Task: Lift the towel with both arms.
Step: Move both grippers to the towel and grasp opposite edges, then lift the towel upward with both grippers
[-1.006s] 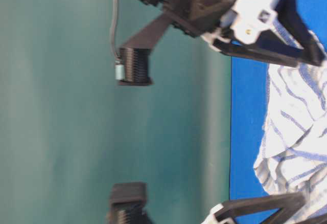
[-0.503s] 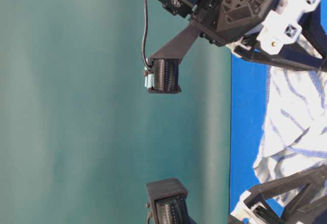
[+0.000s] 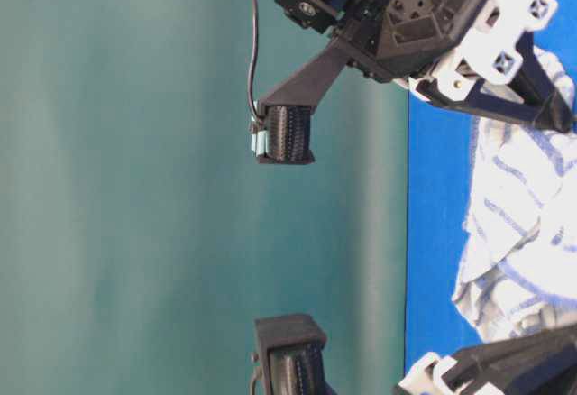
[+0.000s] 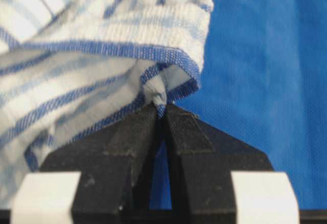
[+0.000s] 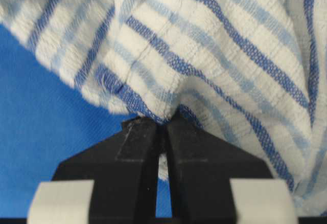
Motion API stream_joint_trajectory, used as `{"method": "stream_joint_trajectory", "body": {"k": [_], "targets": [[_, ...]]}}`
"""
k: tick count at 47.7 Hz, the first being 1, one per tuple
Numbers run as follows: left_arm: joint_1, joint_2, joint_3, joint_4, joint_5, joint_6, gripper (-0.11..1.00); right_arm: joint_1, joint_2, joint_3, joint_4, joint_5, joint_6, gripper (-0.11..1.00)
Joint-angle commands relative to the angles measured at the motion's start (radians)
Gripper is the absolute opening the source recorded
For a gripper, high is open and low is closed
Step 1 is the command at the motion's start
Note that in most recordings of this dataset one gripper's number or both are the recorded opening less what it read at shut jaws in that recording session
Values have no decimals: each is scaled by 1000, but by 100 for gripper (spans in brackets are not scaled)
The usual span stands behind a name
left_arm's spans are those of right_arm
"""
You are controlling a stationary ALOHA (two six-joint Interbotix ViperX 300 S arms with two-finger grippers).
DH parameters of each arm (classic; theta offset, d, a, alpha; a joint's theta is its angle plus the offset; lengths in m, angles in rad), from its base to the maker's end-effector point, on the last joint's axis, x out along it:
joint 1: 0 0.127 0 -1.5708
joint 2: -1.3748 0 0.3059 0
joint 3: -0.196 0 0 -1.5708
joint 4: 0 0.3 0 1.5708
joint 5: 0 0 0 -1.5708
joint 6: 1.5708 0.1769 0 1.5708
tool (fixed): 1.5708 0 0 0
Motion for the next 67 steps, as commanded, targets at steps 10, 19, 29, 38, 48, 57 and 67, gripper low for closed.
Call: {"method": "stream_joint_trajectory", "body": {"k": [10, 19, 29, 38, 48, 57, 67], "targets": [[6, -181, -11, -2, 100, 3, 2, 8, -123, -20, 8, 57, 3, 4], [28, -383, -44, -2, 241, 3, 2, 15, -275, -69, 11, 195, 5, 4], [54, -588, -86, -2, 304, 3, 2, 17, -416, -140, 12, 318, 3, 4], [101, -724, -141, -2, 354, 6, 2, 17, -494, -235, 11, 411, -6, 4], [144, -781, -213, 0, 413, 14, 2, 17, -526, -356, 5, 497, -18, 4], [147, -790, -310, 5, 454, 20, 2, 17, -528, -459, 5, 557, -29, 4], [155, -788, -425, 6, 511, 21, 2, 20, -528, -571, 5, 617, -57, 4]]}}
